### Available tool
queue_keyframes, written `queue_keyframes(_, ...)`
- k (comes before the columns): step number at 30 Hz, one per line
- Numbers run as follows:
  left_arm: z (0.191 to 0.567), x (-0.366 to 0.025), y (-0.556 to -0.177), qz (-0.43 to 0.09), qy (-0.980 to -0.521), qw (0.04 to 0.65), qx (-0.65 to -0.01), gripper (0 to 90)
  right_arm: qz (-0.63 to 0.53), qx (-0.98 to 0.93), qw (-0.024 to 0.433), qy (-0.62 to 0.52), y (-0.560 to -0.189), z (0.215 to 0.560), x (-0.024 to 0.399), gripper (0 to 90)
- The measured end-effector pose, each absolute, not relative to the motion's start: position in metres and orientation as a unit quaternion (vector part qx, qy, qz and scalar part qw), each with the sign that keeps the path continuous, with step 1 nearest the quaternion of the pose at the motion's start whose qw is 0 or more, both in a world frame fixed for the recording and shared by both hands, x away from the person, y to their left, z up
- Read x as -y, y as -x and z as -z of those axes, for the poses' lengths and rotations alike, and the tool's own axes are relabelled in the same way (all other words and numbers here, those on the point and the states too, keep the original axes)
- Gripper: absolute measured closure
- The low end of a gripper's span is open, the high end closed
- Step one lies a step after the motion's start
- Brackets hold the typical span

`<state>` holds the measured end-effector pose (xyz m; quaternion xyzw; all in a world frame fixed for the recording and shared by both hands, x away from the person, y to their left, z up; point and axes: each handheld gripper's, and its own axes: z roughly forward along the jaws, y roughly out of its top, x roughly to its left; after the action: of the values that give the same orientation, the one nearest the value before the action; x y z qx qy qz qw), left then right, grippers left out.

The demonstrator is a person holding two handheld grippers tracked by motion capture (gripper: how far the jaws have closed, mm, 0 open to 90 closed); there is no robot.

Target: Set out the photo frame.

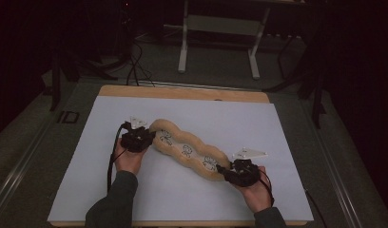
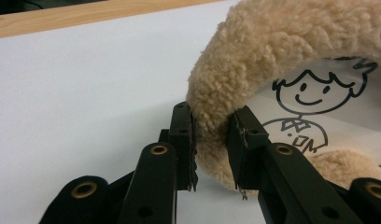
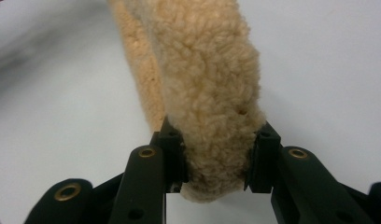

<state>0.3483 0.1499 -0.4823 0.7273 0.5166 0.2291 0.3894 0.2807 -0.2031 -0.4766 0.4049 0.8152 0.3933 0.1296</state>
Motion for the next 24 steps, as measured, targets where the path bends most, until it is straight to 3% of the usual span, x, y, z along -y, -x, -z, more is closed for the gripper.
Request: queue_keyframes(24, 0.488, -0.156, -0.327, -0.228, -0.688, 0.398, -0.562, 74.1, -0.391, -0.819, 0.148, -0.394, -0.317, 0.464, 0.207, 64.9)
